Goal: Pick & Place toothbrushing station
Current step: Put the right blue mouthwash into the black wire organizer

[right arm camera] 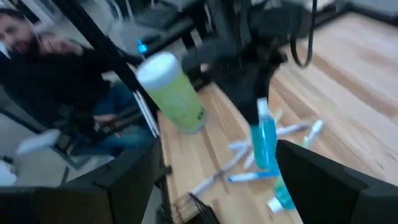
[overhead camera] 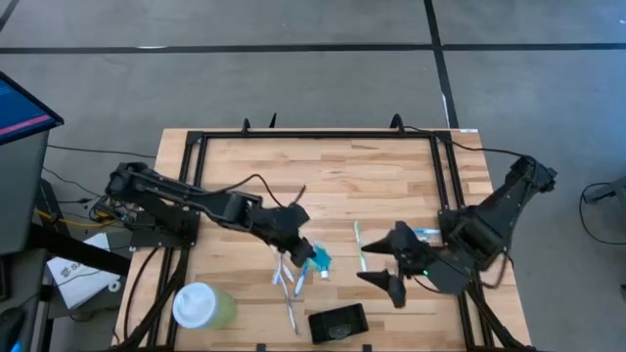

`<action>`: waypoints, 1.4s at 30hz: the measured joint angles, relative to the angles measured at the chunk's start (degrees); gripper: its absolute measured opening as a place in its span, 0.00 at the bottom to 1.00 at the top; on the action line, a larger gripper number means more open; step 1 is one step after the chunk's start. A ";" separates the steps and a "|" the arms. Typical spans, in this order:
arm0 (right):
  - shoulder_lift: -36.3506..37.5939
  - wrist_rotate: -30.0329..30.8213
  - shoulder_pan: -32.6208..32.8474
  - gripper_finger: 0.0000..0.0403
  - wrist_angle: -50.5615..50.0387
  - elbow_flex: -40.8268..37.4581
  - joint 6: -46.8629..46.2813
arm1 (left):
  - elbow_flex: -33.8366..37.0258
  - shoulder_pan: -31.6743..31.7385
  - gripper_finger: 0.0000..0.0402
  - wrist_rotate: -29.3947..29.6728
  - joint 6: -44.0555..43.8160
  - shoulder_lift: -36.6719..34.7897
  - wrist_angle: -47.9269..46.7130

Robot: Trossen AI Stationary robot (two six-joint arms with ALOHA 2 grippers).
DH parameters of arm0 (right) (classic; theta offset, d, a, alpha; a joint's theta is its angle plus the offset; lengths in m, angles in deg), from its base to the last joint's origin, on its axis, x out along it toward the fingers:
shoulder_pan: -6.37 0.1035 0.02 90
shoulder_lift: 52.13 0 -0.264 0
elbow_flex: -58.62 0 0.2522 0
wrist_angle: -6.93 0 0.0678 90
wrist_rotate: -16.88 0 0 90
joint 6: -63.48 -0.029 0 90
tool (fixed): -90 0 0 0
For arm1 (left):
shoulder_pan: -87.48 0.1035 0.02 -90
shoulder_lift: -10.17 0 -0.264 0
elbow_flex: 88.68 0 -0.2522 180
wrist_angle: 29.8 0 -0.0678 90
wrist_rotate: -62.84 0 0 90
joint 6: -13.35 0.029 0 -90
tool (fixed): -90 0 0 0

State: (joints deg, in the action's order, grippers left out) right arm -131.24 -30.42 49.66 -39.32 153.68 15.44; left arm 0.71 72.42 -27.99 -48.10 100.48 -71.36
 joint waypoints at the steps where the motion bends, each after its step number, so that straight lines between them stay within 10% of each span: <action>1: 0.00 2.08 1.35 0.78 0.42 0.00 -0.01 | -1.84 -0.82 0.23 0.70 0.08 1.10 -0.77; 21: -2.65 12.88 17.15 0.78 10.56 -0.07 7.27 | -33.91 -8.86 0.23 3.61 4.27 22.90 -17.85; 34: -2.47 10.46 22.10 0.78 64.43 -28.07 14.12 | -40.53 -12.14 0.23 0.31 3.67 28.59 -22.33; 42: -2.78 8.11 23.08 0.78 52.46 -33.72 0.11 | -40.48 -13.19 0.23 -0.63 3.49 29.40 -22.71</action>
State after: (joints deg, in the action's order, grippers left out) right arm -134.02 -22.31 72.74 13.14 119.96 15.55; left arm -39.78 59.23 -28.62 -44.61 129.89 -94.07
